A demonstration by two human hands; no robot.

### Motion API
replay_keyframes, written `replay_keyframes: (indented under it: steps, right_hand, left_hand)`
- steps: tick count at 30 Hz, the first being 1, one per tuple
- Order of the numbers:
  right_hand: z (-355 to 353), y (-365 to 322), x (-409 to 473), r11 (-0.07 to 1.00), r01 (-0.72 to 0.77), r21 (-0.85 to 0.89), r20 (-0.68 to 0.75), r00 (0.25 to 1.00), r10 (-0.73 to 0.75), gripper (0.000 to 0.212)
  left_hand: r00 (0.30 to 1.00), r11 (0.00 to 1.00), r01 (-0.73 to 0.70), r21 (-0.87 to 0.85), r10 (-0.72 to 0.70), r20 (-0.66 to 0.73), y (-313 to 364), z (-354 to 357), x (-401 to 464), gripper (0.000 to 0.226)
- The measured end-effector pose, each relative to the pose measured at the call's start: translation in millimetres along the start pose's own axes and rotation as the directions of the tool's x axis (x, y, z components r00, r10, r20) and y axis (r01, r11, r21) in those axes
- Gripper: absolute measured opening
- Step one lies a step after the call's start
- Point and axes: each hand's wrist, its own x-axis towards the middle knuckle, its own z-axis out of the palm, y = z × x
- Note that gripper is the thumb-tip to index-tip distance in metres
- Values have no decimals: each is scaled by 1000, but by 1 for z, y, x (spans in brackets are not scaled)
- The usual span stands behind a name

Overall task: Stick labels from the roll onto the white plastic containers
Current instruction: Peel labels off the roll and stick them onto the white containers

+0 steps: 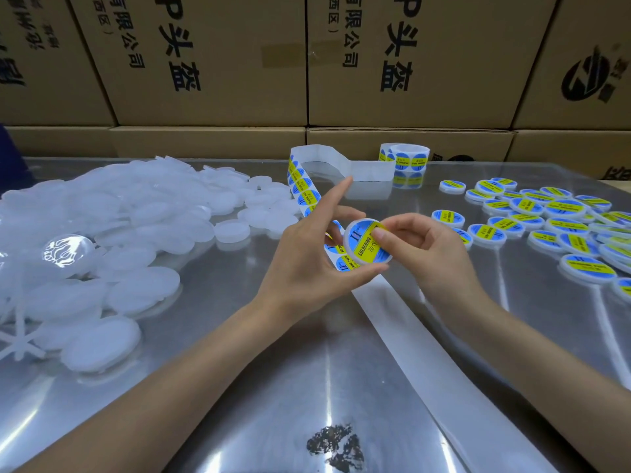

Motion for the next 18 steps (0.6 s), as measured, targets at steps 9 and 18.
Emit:
replay_keyframes:
  steps: [9,18]
  right_hand:
    - [-5,-3,2,878,253,-407,141,967,-214,19]
    - [-8,-6,4,947,2,-320,203,977,67,58]
  left_hand:
    - [999,1000,9,-13,-10,-38,4,-1,2,89]
    - [999,1000,18,-17,-17,39,7,0,-1,85]
